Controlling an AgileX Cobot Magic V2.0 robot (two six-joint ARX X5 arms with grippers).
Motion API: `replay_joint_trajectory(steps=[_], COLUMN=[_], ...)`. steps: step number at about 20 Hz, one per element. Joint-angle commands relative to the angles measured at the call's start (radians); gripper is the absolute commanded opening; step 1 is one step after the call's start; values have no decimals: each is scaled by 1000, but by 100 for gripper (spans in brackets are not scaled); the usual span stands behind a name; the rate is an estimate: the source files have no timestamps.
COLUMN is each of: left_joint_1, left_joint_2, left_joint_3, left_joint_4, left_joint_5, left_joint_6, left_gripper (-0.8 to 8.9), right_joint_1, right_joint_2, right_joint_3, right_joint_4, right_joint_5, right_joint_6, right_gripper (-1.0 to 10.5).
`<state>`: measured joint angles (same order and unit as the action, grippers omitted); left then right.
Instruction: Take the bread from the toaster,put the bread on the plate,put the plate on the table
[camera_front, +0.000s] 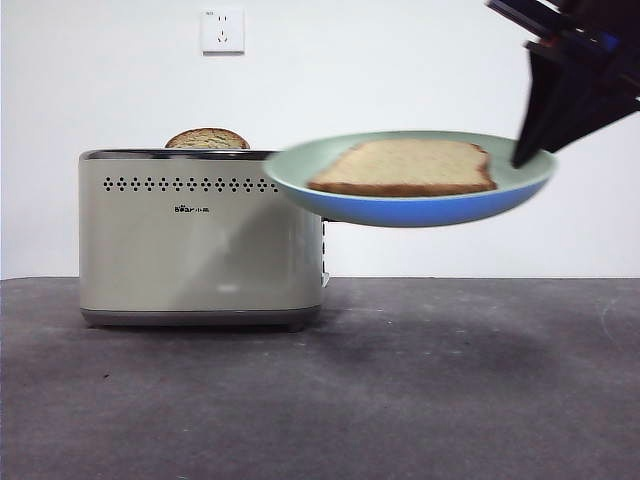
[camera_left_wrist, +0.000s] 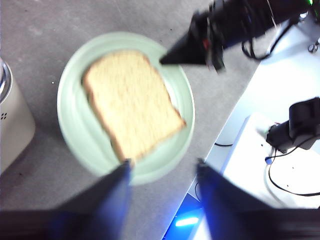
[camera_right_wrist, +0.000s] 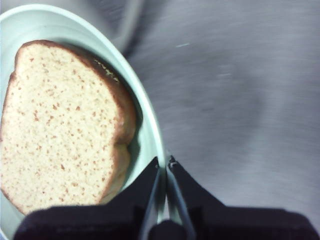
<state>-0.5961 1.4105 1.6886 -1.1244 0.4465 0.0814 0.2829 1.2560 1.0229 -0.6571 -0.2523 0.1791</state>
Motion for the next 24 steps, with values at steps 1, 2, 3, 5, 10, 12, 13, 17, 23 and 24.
replay_joint_trajectory(steps=[1,2,3,5,10,12,13,17,23,24], left_joint_1=[3,3,3,3,3,3,3,3,2,2], left_joint_2=[-2,-2,-2,-2,-2,-2,-2,-2,-2,-2], left_joint_3=[-4,-4,-4,-4,-4,-4,-4,-4,-4,-4], left_joint_4=[8,15,25,38,39,39,39,39,38,39], left_joint_5=[-1,-2,-2,-3,-58,-58,-58,-57,-53,-54], left_joint_6=[28,28,28,27,27,23,23,21,-3,-3], left_gripper=[-9,-9,-9,-9,-9,-9,-9,-9,-9,-9], right_joint_1=[-51,-74,-95,-115,-140,-149,-152,-159,-165,-166], right_joint_2=[31,51,79,142,304,354,376,426,485,485], right_joint_3=[1,1,1,1,1,1,1,1,1,1], right_joint_4=[-8,-14,-16,-17,2,24,37,63,75,81], right_joint_5=[-2,-2,-3,-3,-8,-10,-11,-9,-7,-7], right_joint_6=[-17,-25,-34,-51,-120,-130,-135,-150,-162,-162], right_gripper=[-12,-12,-12,-12,-12,-12,-12,-12,-8,39])
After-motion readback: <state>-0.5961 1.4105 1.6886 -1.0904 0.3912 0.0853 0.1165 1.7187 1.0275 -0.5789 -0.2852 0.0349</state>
